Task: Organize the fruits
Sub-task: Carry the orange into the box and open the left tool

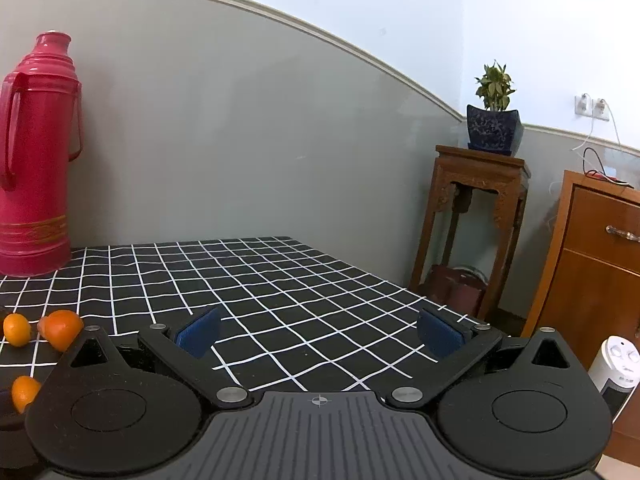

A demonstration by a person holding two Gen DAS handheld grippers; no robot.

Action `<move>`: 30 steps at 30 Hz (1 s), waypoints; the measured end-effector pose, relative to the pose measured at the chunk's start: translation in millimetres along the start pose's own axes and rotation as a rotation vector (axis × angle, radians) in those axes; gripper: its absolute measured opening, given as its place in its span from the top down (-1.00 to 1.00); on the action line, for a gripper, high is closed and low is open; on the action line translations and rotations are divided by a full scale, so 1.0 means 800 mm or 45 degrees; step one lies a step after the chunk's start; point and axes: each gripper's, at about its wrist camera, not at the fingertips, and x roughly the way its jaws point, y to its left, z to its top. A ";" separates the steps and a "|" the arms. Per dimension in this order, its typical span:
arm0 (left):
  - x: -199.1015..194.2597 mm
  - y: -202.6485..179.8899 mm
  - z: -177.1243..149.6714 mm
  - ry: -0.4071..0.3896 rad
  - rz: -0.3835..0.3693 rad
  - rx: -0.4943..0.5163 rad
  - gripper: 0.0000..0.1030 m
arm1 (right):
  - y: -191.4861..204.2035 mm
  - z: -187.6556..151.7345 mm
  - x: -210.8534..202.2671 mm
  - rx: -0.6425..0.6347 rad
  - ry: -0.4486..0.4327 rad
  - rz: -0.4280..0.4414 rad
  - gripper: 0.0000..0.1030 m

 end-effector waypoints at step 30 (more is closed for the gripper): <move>-0.060 0.176 0.024 -0.132 0.744 -0.277 0.59 | 0.036 0.006 -0.022 -0.009 -0.014 0.157 -1.00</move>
